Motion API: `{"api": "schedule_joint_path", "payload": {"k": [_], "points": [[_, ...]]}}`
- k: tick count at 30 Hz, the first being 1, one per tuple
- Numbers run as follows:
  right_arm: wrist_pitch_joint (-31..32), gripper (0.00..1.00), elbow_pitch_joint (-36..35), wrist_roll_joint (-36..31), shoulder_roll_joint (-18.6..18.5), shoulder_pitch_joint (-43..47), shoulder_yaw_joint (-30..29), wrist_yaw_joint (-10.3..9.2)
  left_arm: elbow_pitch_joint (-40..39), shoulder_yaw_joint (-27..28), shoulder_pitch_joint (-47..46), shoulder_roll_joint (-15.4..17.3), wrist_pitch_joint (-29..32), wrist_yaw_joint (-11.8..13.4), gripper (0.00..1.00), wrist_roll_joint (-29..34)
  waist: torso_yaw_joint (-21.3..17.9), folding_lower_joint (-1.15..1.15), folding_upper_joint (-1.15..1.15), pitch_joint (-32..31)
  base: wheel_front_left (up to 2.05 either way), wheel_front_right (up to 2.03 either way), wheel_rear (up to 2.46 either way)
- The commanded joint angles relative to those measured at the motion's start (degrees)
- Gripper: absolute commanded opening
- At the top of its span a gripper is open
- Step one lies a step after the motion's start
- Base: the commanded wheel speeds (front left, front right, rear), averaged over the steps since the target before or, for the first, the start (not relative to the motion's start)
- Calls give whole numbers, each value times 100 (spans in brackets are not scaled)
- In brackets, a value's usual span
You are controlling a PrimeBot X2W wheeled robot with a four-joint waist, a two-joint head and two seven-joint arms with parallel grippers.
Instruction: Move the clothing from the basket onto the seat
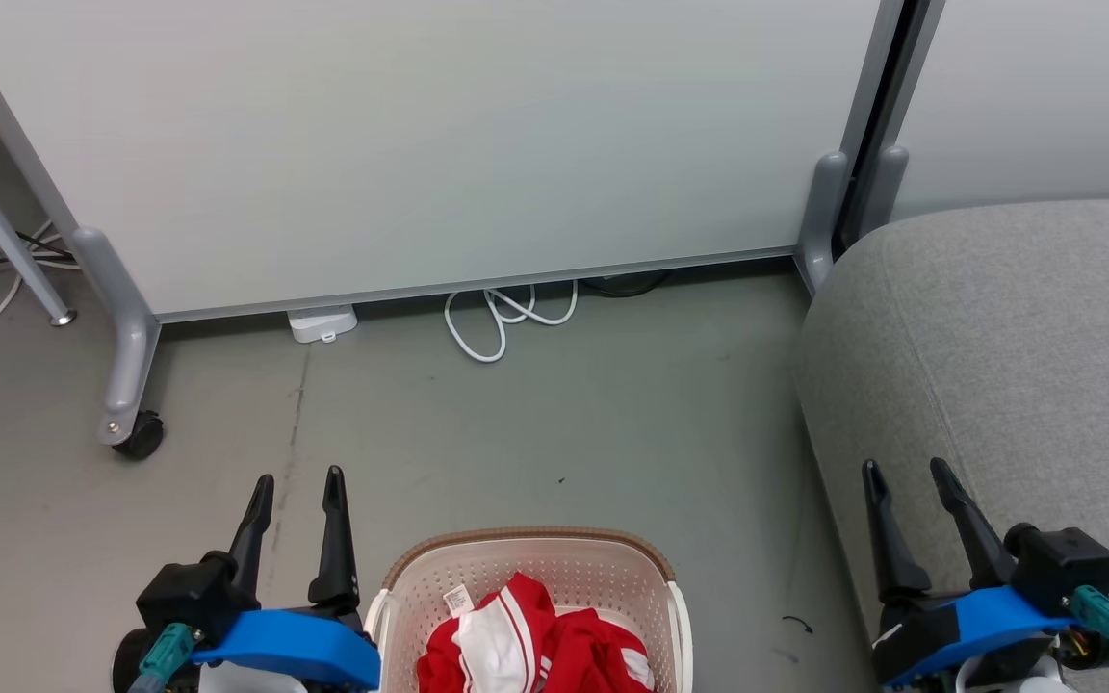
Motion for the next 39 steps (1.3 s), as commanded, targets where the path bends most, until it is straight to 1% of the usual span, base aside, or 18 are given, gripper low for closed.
{"api": "schedule_joint_path", "payload": {"k": [1,29,39], "points": [[-50,100,-41,-163,-45,-75,12,12,-8,23,-40,-5,-52,-18,100,150,0,0,0,6,0,0,0],[-375,100,9,-1397,-53,-110,36,15,114,11,-38,-102,-355,-88,100,1382,29,0,0,33,0,0,0],[-382,100,49,-1386,-51,-118,33,10,144,63,-49,-128,-355,-106,100,1379,32,0,0,16,0,0,0]]}}
